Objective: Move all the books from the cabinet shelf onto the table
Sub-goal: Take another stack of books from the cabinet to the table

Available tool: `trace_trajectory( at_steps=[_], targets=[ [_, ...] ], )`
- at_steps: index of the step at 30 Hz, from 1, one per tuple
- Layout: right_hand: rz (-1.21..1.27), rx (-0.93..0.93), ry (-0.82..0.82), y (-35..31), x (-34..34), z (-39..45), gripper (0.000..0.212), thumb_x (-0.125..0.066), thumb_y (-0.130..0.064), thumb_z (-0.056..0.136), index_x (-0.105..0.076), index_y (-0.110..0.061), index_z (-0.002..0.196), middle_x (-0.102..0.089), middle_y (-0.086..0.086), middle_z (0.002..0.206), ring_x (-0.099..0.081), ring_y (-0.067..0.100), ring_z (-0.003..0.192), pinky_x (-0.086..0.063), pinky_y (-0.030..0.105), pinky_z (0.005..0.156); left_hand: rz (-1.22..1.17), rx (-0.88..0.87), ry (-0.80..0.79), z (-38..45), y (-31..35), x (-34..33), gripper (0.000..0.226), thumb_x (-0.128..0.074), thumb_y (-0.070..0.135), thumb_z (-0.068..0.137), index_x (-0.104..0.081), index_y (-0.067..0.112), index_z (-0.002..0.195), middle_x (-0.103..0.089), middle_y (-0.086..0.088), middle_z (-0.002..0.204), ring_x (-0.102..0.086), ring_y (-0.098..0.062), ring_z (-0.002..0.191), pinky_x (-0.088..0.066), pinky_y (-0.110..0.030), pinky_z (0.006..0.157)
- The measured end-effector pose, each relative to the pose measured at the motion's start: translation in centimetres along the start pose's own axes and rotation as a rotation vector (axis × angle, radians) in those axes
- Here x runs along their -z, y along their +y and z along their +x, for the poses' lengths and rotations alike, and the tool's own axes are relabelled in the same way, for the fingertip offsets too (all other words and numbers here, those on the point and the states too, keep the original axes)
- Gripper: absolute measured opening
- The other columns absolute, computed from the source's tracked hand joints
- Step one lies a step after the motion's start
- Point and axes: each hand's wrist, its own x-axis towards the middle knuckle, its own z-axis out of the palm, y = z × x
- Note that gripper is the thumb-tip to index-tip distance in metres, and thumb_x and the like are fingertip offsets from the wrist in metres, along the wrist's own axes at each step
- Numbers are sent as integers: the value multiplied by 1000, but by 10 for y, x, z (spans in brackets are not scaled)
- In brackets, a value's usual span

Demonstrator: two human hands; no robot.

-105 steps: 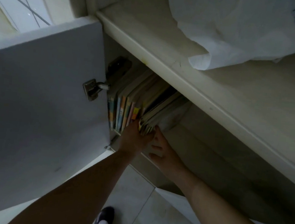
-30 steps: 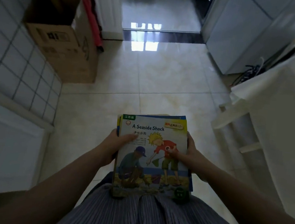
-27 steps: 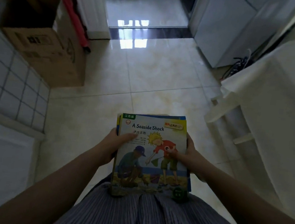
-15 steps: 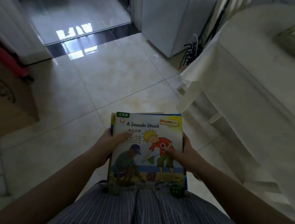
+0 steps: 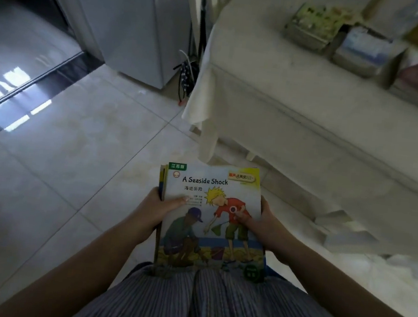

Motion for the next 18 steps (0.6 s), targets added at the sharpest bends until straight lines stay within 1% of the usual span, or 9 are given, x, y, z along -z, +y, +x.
trace_trajectory(
  at_steps=[4,6,9,10,12,14,16,18],
  targets=[
    [38,-6,72,-14,53,34,89,-71,-43,76,-17,-27,144,-60,-1,117,-67,18,96,-57,41,84,29,2,-40,55,34,-40,27,-70,17,82,-66,18,109,-72,-11,107,-70,-28,94,-57,-47,83],
    [68,-12,87,-23,83,50,93,-73,-44,72,-18,-26,144,-60,0,119,-67,17,97,-57,41,86,42,4,-59,81,52,-62,29,-70,18,82,-66,17,110,-73,-10,106,-70,-27,94,-56,-47,84],
    [136,14,102,-39,125,71,85,-72,-33,76,-21,-20,143,-58,-1,116,-65,14,94,-58,30,76,54,7,-60,117,80,-95,29,-72,18,79,-66,18,107,-75,-6,99,-72,-26,90,-57,-47,83],
    [151,26,104,-45,141,79,84,-72,-32,77,-22,-19,143,-58,-3,113,-64,14,95,-58,30,77,51,2,-63,130,89,-107,27,-73,18,79,-66,19,105,-75,-6,98,-72,-25,90,-57,-46,83],
    [152,32,105,-54,169,94,80,-71,-35,77,-23,-21,140,-59,-7,110,-64,15,98,-57,35,83,52,-2,-73,153,107,-127,25,-72,17,79,-67,20,104,-74,-6,100,-71,-25,93,-56,-47,85],
    [167,41,106,-64,191,106,74,-70,-35,79,-24,-25,136,-60,-6,113,-65,17,100,-58,33,80,69,-6,-92,172,125,-143,27,-71,18,80,-66,20,106,-73,-8,105,-70,-25,96,-55,-47,87],
    [181,58,124,-73,208,120,74,-70,-33,79,-27,-21,138,-60,-1,120,-66,16,100,-59,28,74,82,-12,-121,190,145,-155,32,-72,18,79,-66,18,110,-72,-10,109,-70,-25,97,-54,-47,89],
    [187,64,153,-85,222,133,72,-70,-30,81,-28,-18,138,-59,1,123,-65,17,101,-58,25,72,91,-18,-145,208,165,-164,35,-73,19,78,-65,18,112,-71,-11,111,-69,-25,99,-53,-47,91]
  ],
)
